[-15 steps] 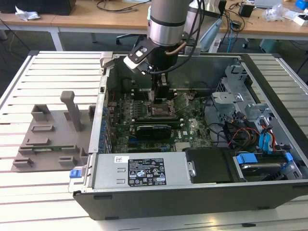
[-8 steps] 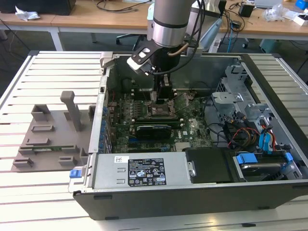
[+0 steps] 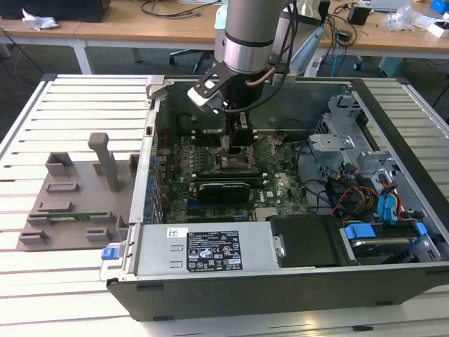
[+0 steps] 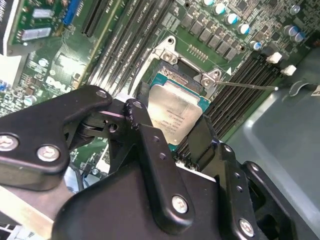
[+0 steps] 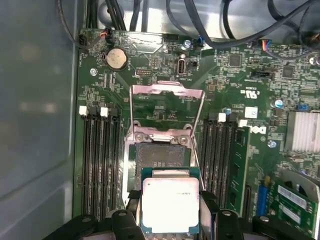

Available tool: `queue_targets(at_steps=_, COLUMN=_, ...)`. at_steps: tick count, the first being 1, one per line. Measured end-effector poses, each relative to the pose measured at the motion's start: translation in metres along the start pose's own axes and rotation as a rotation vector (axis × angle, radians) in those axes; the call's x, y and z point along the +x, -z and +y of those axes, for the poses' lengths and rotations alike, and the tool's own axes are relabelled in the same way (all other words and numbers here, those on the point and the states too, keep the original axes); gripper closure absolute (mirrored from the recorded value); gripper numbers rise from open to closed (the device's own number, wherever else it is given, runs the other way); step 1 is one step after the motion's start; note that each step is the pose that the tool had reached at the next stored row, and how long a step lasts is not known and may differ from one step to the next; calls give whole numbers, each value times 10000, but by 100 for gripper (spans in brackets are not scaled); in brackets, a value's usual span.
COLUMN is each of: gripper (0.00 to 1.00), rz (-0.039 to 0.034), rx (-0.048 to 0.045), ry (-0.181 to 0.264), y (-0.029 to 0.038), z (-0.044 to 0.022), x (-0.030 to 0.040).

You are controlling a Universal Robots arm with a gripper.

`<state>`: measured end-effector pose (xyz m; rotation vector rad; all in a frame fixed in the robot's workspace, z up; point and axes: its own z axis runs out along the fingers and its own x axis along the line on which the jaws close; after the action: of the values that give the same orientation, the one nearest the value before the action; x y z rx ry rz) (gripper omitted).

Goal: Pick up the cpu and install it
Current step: 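Place the cpu into insertion slot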

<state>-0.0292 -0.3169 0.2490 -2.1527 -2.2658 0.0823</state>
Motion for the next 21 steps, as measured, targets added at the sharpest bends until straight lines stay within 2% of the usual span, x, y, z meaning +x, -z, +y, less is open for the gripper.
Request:
queue_targets(at_steps=3, gripper=45, rz=-1, rx=2, ry=-16, y=-118, z=19, x=18)
queue_targets(at_steps=5, gripper=45, rz=1, rx=2, ry=-33, y=-155, z=26, x=22)
queue_targets(at_steps=7, gripper=45, rz=7, rx=6, ry=-176, y=-243, z=38, x=33)
queue_targets(at_steps=11, gripper=45, rz=11, rx=8, ry=-264, y=-335, z=46, x=42)
queue_targets(at_steps=14, gripper=45, rz=14, rx=10, ry=-332, y=-397, z=48, x=43)
queue_targets(at_steps=16, gripper=45, rz=24, rx=15, ry=-537, y=-426, z=50, x=44)
queue_targets(at_steps=21, gripper=45, rz=25, rx=16, ry=-561, y=-480, z=61, x=45)
